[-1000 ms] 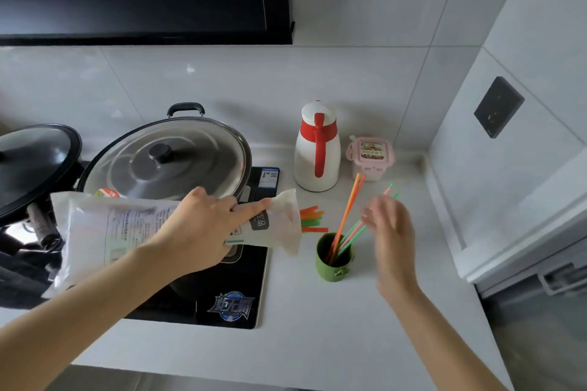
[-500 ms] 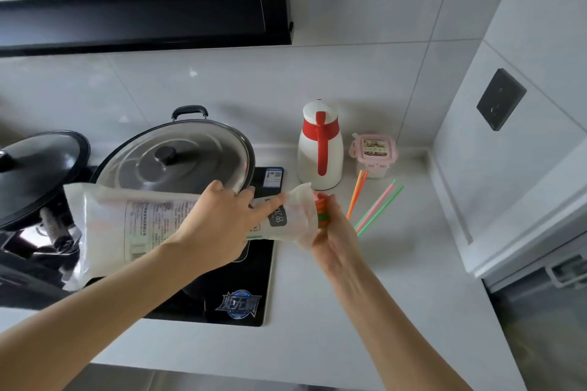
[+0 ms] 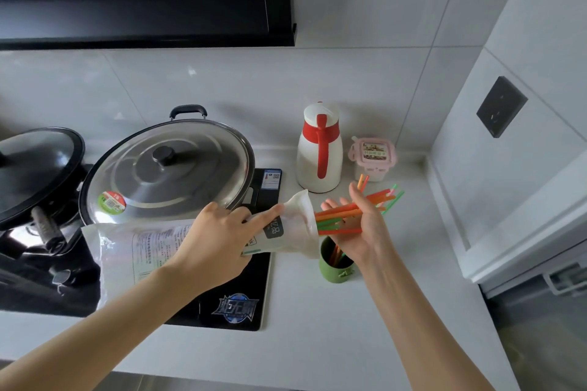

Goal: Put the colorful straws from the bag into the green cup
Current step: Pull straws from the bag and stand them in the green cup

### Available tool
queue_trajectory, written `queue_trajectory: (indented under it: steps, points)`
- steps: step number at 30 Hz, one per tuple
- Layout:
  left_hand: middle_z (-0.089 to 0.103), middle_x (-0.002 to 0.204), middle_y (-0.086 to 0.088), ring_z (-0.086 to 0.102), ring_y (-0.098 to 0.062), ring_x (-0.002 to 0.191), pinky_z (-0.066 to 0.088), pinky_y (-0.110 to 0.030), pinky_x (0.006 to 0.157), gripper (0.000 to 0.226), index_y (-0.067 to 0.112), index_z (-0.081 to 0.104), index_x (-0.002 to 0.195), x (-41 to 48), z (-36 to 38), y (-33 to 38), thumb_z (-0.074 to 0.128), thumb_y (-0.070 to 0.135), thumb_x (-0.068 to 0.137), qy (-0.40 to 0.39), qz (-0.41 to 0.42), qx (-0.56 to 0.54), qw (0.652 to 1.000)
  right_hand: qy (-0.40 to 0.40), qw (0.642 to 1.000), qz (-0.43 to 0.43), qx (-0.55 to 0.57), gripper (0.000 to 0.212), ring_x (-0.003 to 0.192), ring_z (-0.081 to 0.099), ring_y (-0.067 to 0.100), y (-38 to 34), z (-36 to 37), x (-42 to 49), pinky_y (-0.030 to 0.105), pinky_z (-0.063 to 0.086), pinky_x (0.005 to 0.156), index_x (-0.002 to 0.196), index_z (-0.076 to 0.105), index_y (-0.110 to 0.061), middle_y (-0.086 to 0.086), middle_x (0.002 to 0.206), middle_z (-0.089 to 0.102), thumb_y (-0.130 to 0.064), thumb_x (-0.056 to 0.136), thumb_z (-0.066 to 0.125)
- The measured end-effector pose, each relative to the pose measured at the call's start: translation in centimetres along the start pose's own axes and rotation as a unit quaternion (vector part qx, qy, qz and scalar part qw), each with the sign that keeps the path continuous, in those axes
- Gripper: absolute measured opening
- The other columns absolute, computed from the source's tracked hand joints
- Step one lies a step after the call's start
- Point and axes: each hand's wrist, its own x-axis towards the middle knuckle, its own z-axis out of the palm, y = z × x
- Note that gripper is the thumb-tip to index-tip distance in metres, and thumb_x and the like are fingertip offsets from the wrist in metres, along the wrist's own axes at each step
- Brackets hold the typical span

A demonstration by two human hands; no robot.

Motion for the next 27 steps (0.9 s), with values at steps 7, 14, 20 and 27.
queue_trajectory:
  steps: [7, 14, 20, 27]
  points:
    - [0.061, 0.064, -0.001, 0.053, -0.023, 0.046, 0.049, -0.030, 0.054, 0.089, 0.022, 0.051, 0.131, 0.0, 0.4, 0.4, 0.082, 0.020, 0.048, 0.002, -0.025, -0.046, 0.999, -0.055, 0.998, -0.044, 0.007, 0.043, 0.091, 0.073, 0.025, -0.3, 0.5, -0.3, 0.038, 0.046, 0.099, 0.065, 0.051, -0.012, 0.015, 0.089, 0.076, -0.038, 0.098, 0.042]
    - [0.062, 0.065, -0.001, 0.054, -0.025, 0.048, 0.050, -0.032, 0.053, 0.086, 0.019, 0.053, 0.129, -0.9, 0.5, -0.1, 0.083, 0.013, 0.048, 0.007, -0.048, -0.085, 0.995, -0.025, 0.975, -0.188, 0.115, 0.051, 0.033, 0.042, 0.008, -5.2, -0.2, -0.4, 0.024, 0.048, 0.052, 0.052, 0.038, -0.018, -0.006, 0.036, 0.038, -0.040, 0.099, 0.040]
    - [0.063, 0.065, -0.002, 0.056, -0.026, 0.049, 0.052, -0.035, 0.052, 0.087, 0.020, 0.053, 0.130, -1.8, 0.8, -0.6, 0.082, 0.009, 0.049, -0.012, -0.063, -0.081, 0.995, 0.015, 0.953, -0.283, 0.104, 0.058, 0.027, 0.016, 0.007, -11.1, -0.8, -0.8, 0.017, 0.017, 0.033, 0.047, 0.022, -0.021, -0.007, 0.033, 0.017, -0.043, 0.098, 0.040]
    - [0.064, 0.063, -0.004, 0.056, -0.027, 0.047, 0.048, -0.031, 0.052, 0.086, 0.018, 0.055, 0.127, -2.3, 1.0, -1.7, 0.086, 0.012, 0.047, -0.028, -0.091, -0.067, 0.993, 0.073, 0.918, -0.389, 0.026, 0.055, 0.038, 0.015, 0.013, -14.4, -2.6, -1.9, 0.022, 0.021, 0.039, 0.051, 0.021, -0.022, -0.006, 0.044, 0.015, -0.046, 0.091, 0.050]
